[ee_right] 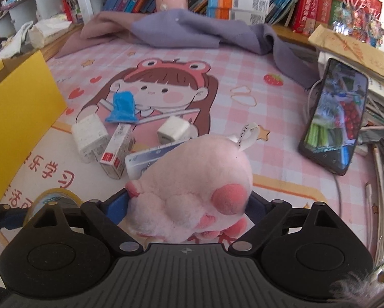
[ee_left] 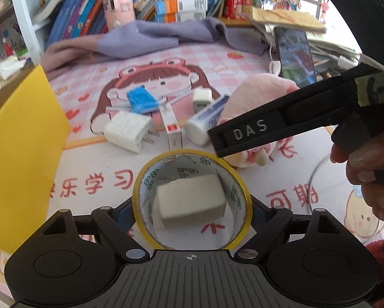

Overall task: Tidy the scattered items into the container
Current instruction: 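Close the left tool on the yellow tape roll rim while the right tool lifts the pig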

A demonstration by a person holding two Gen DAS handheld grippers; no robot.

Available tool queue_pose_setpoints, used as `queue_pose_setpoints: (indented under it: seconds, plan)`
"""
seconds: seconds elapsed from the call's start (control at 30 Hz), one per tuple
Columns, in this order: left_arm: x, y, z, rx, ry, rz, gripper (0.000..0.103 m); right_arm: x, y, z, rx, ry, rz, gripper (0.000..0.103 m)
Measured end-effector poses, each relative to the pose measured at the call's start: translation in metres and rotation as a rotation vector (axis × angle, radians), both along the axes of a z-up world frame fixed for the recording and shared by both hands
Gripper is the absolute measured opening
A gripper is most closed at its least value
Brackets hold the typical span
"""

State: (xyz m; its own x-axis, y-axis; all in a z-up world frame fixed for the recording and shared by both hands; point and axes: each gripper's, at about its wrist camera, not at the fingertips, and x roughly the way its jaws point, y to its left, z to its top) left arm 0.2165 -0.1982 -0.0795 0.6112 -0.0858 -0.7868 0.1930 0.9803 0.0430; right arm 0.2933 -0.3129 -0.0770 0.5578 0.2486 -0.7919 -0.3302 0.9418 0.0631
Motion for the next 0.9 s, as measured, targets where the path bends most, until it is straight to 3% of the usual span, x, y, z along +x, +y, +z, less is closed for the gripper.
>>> queue_pose_setpoints:
  seconds: [0.27, 0.9]
  plan:
    - [-0.01, -0.001, 0.016, 0.011, -0.073, -0.015, 0.087, -0.013, -0.015, 0.021, 0.028, -0.05, -0.026, 0.088]
    - [-0.054, 0.013, 0.045, -0.05, -0.19, -0.081, 0.087, -0.078, -0.022, 0.047, 0.029, -0.124, -0.114, 0.089]
